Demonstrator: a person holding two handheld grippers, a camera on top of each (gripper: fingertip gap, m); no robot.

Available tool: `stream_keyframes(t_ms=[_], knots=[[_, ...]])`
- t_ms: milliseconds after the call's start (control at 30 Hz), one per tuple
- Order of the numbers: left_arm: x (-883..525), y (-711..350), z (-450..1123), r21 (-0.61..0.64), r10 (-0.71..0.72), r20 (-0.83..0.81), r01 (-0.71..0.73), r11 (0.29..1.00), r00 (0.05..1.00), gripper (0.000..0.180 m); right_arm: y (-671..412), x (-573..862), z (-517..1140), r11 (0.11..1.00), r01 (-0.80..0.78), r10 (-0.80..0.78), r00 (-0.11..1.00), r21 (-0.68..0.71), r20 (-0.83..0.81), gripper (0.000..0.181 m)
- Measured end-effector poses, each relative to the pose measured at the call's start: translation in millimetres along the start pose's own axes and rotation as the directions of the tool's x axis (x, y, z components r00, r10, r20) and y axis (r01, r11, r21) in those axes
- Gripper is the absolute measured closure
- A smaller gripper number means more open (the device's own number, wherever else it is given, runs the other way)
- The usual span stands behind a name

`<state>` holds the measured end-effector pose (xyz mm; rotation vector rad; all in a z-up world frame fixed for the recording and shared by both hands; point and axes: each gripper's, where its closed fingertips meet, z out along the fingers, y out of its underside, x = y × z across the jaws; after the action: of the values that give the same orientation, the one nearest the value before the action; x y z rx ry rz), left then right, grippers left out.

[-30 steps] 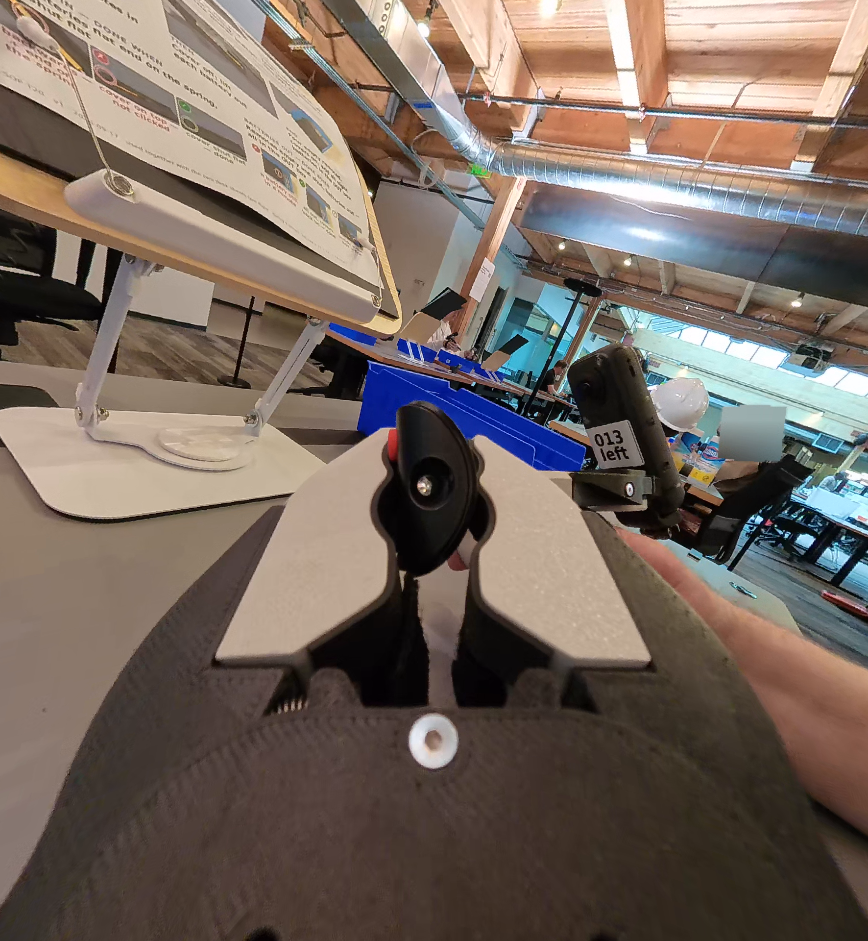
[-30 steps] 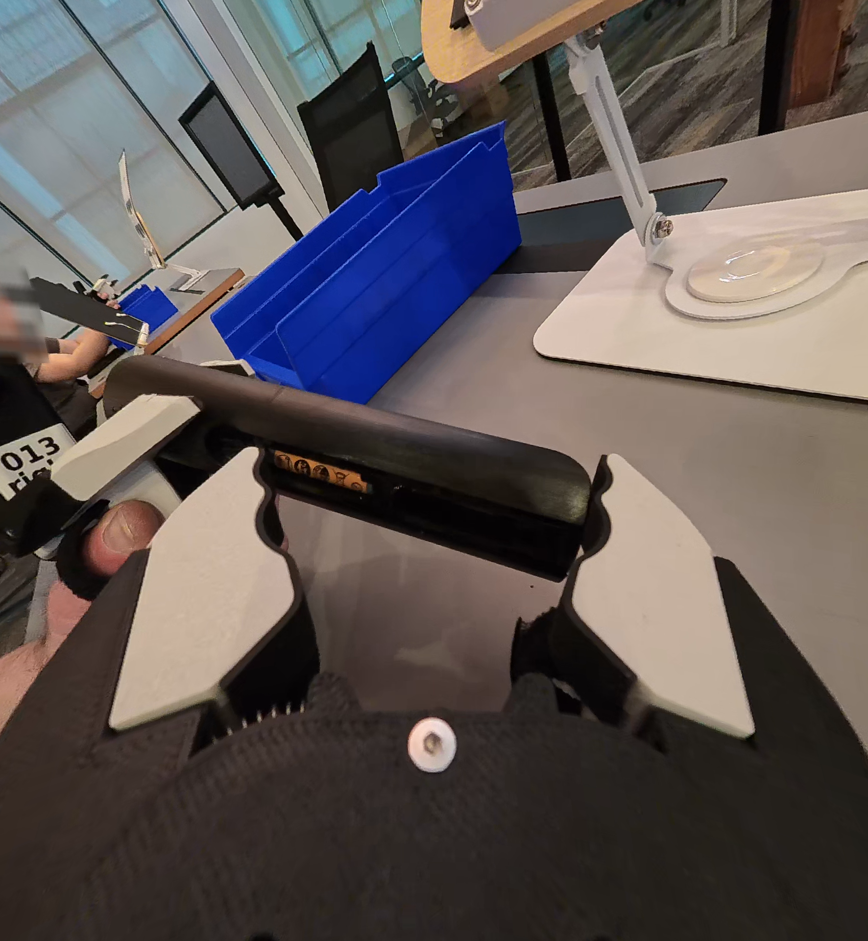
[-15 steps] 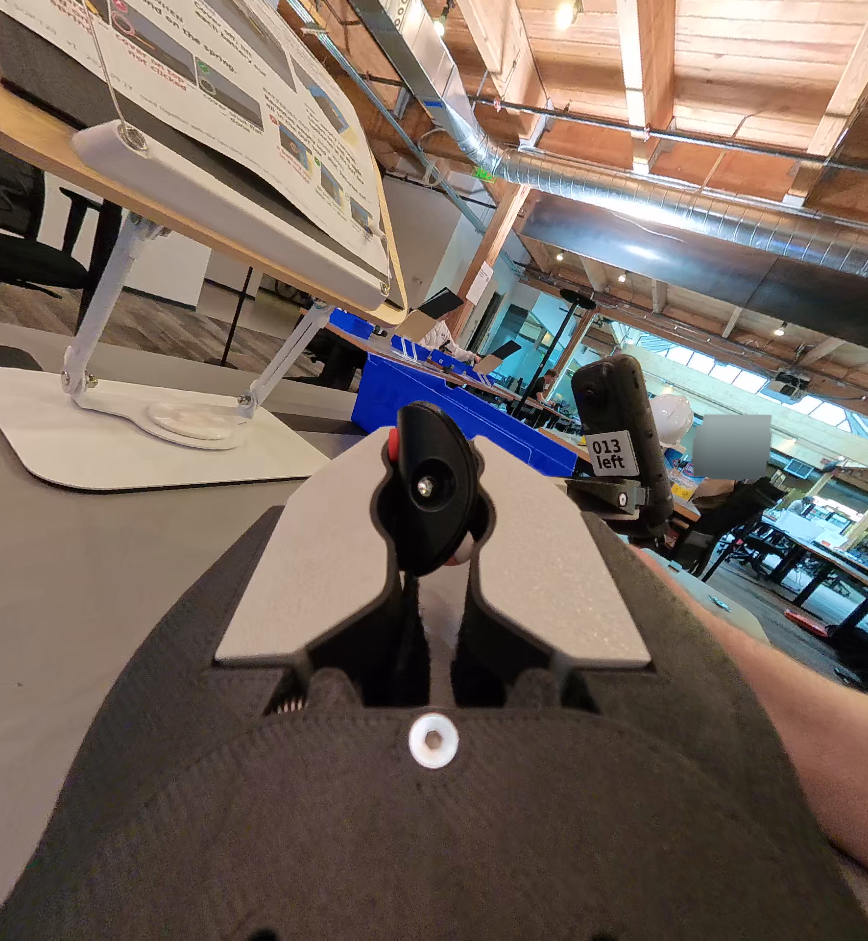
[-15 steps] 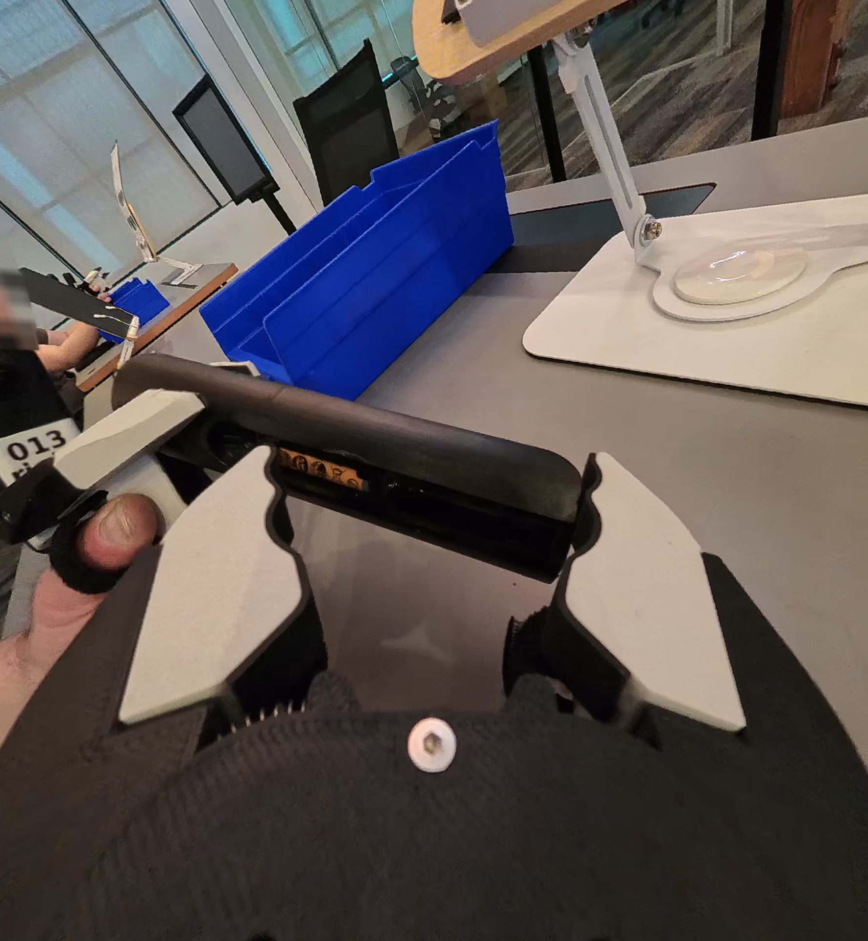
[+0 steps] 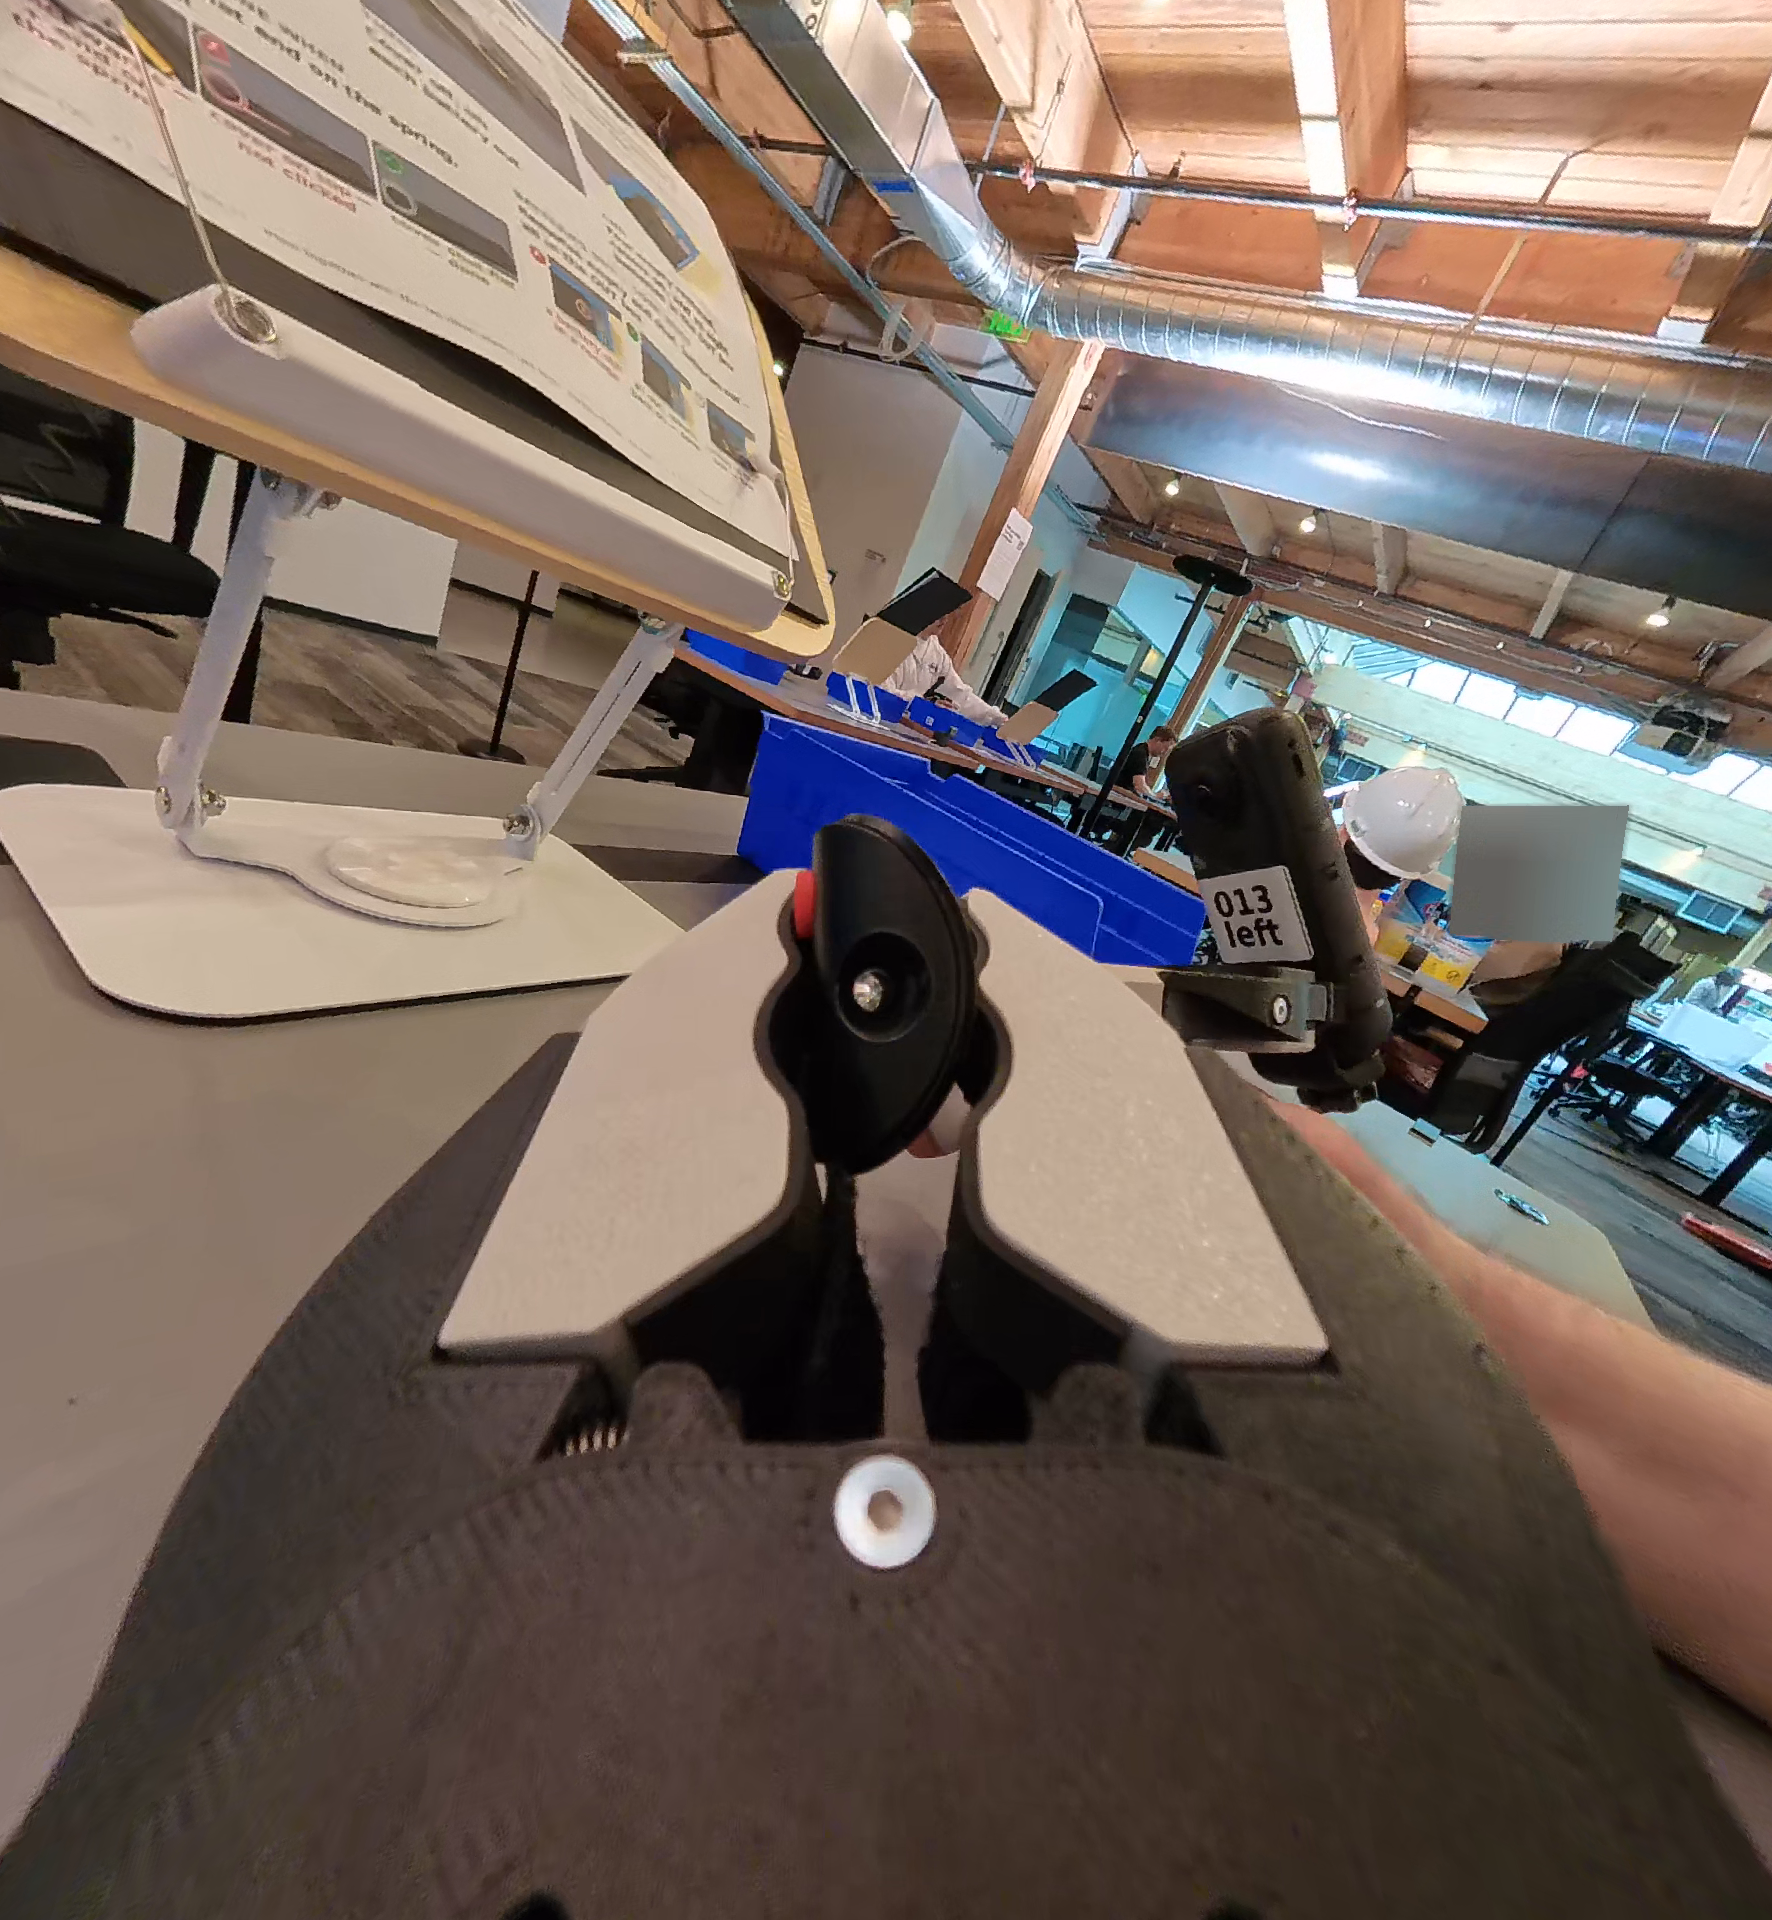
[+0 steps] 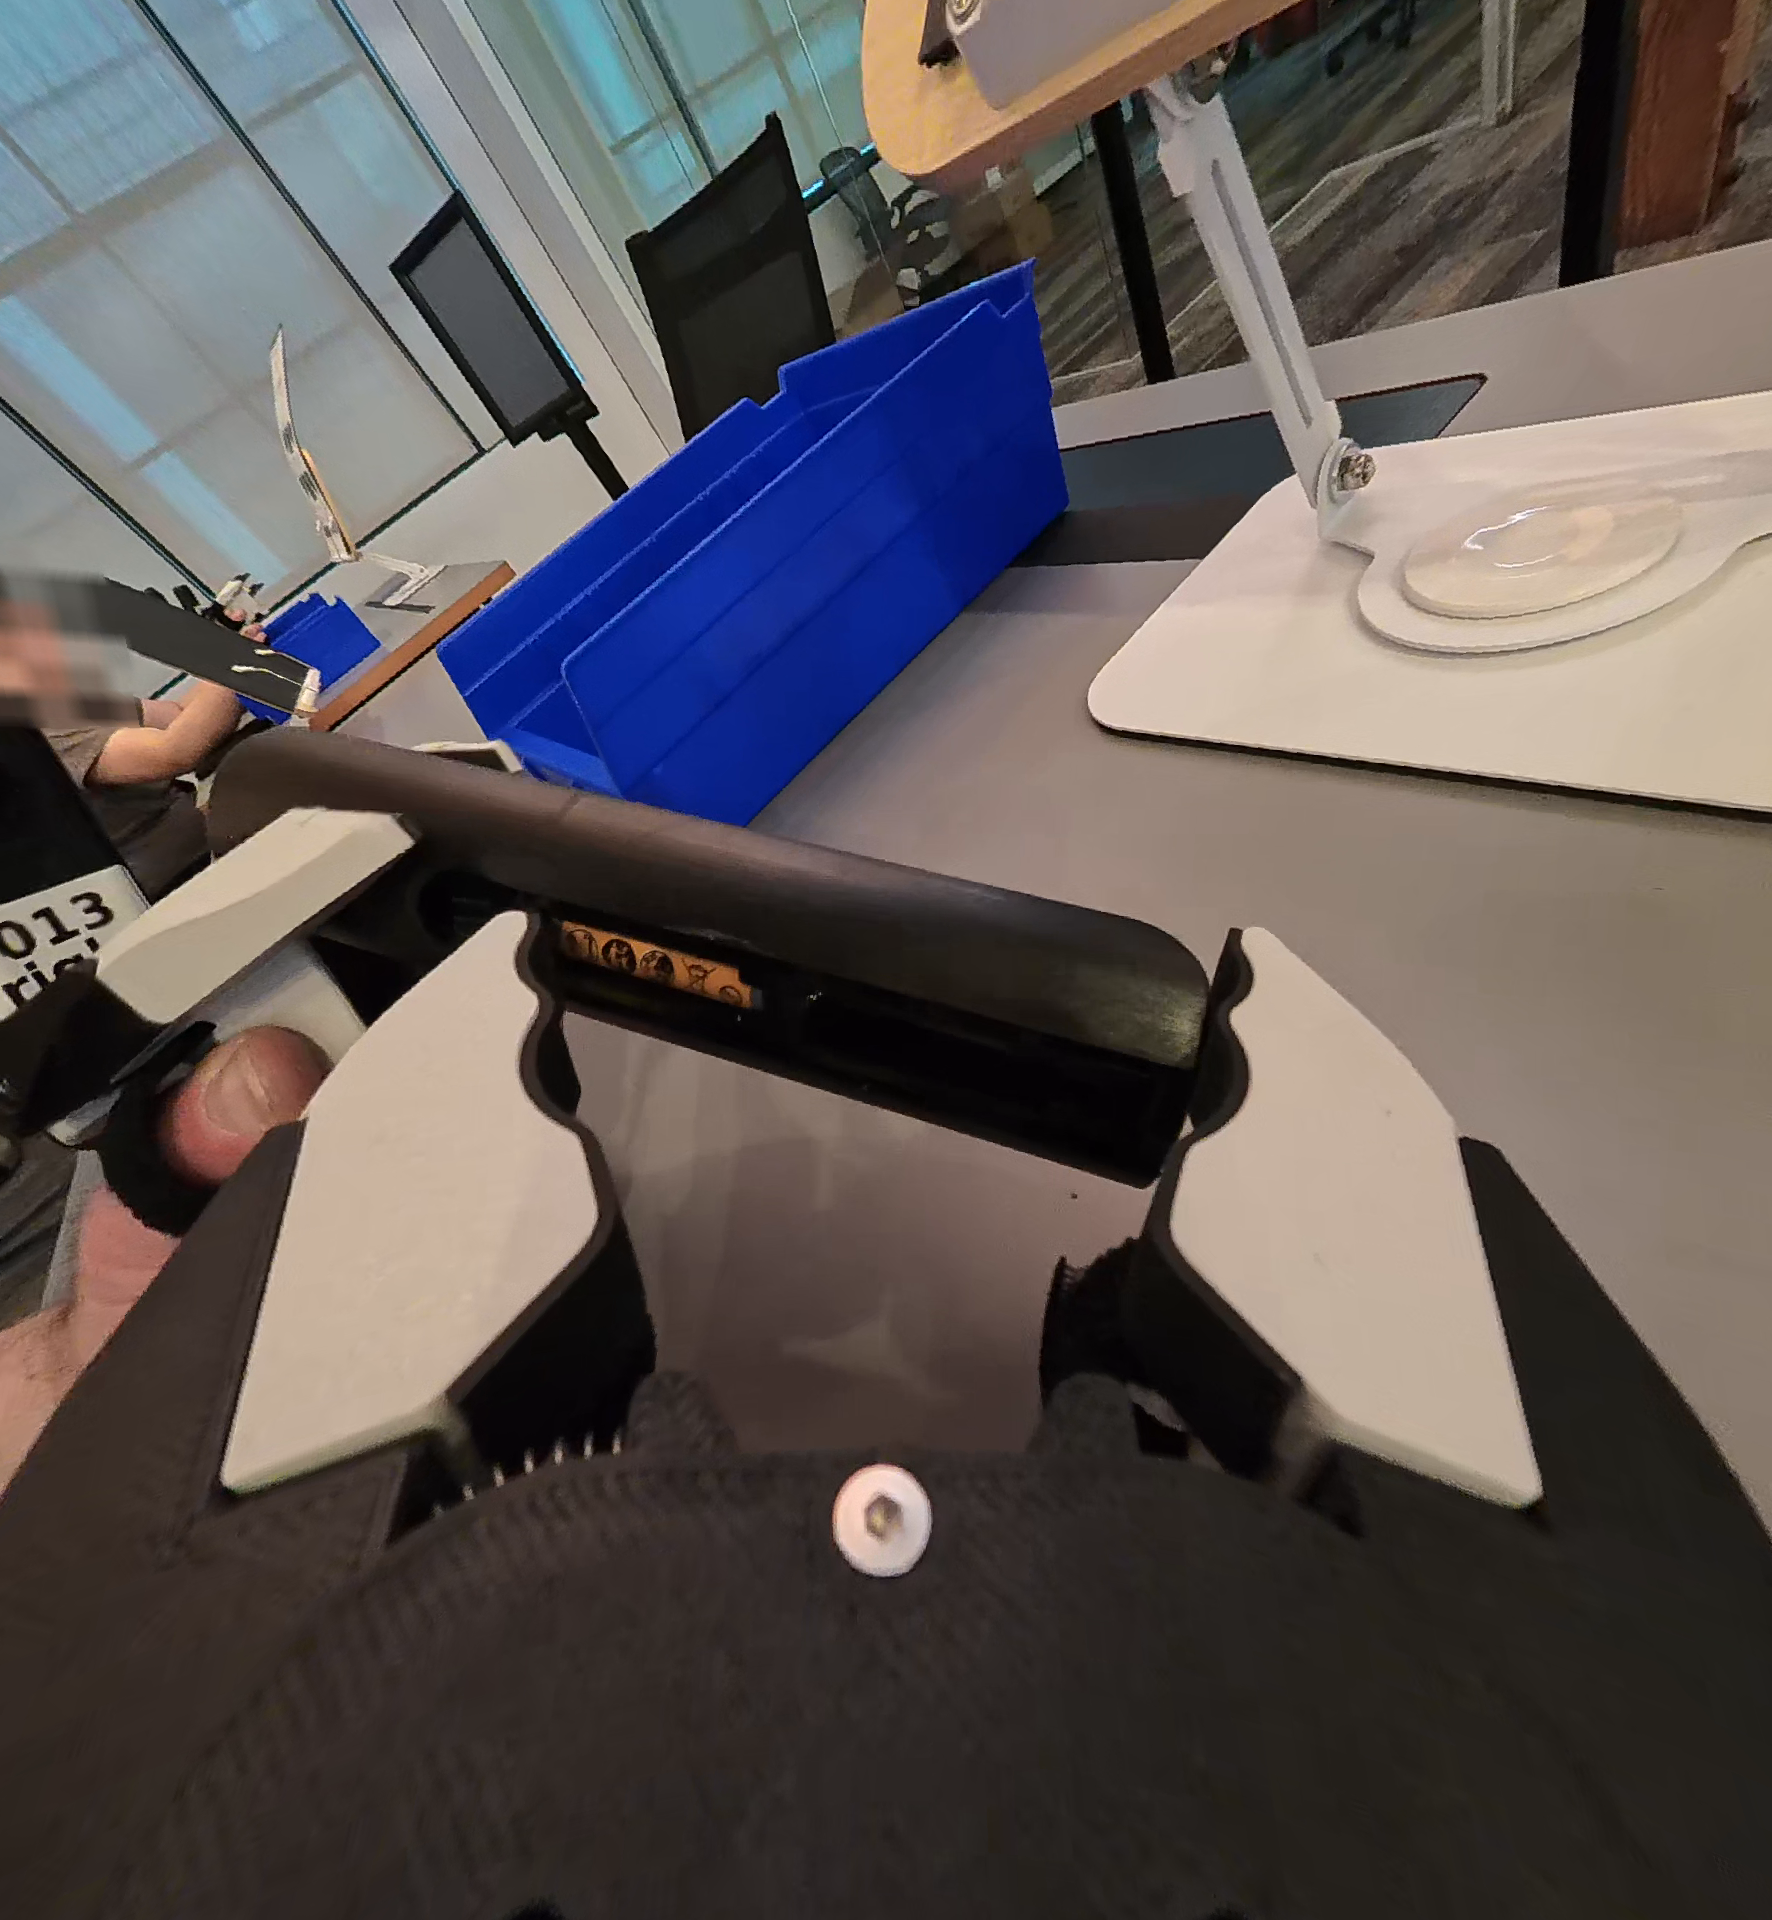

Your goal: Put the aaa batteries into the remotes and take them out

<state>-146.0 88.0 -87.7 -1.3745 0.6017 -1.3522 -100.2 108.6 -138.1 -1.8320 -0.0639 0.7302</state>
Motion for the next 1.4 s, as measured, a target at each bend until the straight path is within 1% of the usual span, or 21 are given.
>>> stream_keyframes(t_ms=[233, 500, 533, 567, 600, 667, 733, 800, 867, 933, 967, 1033, 1100, 1233, 1367, 1400], knots=[[-3.0, 0.3, -1.2, -0.016, -0.011, 0.024, 0.011, 1.000, 1.000, 0.156, 2.6, 0.0, 2.4, 1.000, -0.013, 0.013, 1.000, -0.005, 0.000, 0.065], [-3.8, -0.3, -2.1, -0.018, -0.011, 0.015, 0.012, 1.000, 1.000, 0.156, 2.2, 0.5, 0.9, 1.000, 0.009, -0.009, 1.000, 0.002, -0.006, 0.069], [-7.7, -5.6, -4.4, 0.012, -0.042, 0.015, 0.042, 0.999, 0.999, 0.157, 1.3, 0.3, -2.7, 1.000, -0.001, 0.001, 1.000, 0.010, 0.013, 0.089], [-11.6, -7.1, -5.7, 0.013, -0.056, 0.022, 0.055, 0.998, 0.998, 0.155, -0.7, 2.9, -6.7, 0.999, -0.029, 0.028, 0.999, 0.024, 0.036, 0.106], [-11.6, -7.3, -5.9, 0.010, -0.044, 0.032, 0.043, 0.999, 0.999, 0.155, -2.7, 0.4, -6.8, 0.999, -0.016, 0.014, 0.999, 0.037, 0.045, 0.107], [-14.6, -12.4, -8.0, 0.032, -0.060, 0.031, 0.059, 0.998, 0.998, 0.155, -4.6, -3.5, -3.4, 0.999, 0.025, -0.026, 1.000, 0.045, 0.018, 0.105], [-12.8, -7.4, -7.9, 0.012, -0.031, 0.028, 0.031, 0.999, 0.999, 0.155, 0.4, -0.5, 0.8, 1.000, 0.000, 0.001, 0.999, -0.005, 0.053, 0.100], [-10.6, -6.5, -4.5, 0.005, -0.019, 0.017, 0.019, 1.000, 1.000, 0.155, -0.7, 0.9, 0.2, 1.000, -0.009, 0.009, 0.999, 0.008, 0.046, 0.096], [-7.9, -5.6, -2.2, 0.009, 0.018, 0.021, -0.018, 1.000, 1.000, 0.156, -1.0, 0.4, 1.0, 1.000, -0.003, 0.003, 0.999, -0.003, 0.034, 0.087], [-6.6, -4.1, -0.5, 0.006, 0.028, 0.020, -0.029, 1.000, 0.999, 0.155, 1.9, -2.8, 2.1, 0.999, 0.019, -0.018, 1.000, -0.029, 0.025, 0.069], [-4.5, -5.0, -0.3, 0.011, 0.051, 0.016, -0.052, 0.999, 0.999, 0.155, 2.6, -4.8, 2.8, 0.999, 0.029, -0.029, 1.000, -0.031, 0.010, 0.064], [-0.5, -5.7, 0.5, 0.012, 0.065, 0.004, -0.065, 0.998, 0.998, 0.155, 0.0, -4.2, 1.3, 1.000, 0.023, -0.023, 1.000, -0.013, -0.013, 0.064], [0.6, -5.4, 0.9, 0.013, 0.061, 0.007, -0.061, 0.998, 0.998, 0.156, -1.8, -3.5, -0.3, 1.000, 0.000, 0.000, 1.000, 0.005, -0.004, 0.067], [3.1, -3.8, 1.6, 0.014, 0.066, 0.003, -0.066, 0.998, 0.998, 0.155, -3.4, -2.8, -2.1, 1.000, -0.004, 0.004, 1.000, 0.013, -0.005, 0.067], [7.2, -0.7, 3.8, -0.028, 0.109, 0.022, -0.109, 0.994, 0.994, 0.155, -0.1, -2.0, -1.9, 0.999, -0.052, 0.052, 0.998, 0.008, 0.025, 0.066], [7.3, -1.0, 3.7, -0.029, 0.096, 0.025, -0.095, 0.995, 0.995, 0.155, 0.2, -2.4, -1.3, 0.998, -0.054, 0.054, 0.998, 0.011, 0.028, 0.066]])
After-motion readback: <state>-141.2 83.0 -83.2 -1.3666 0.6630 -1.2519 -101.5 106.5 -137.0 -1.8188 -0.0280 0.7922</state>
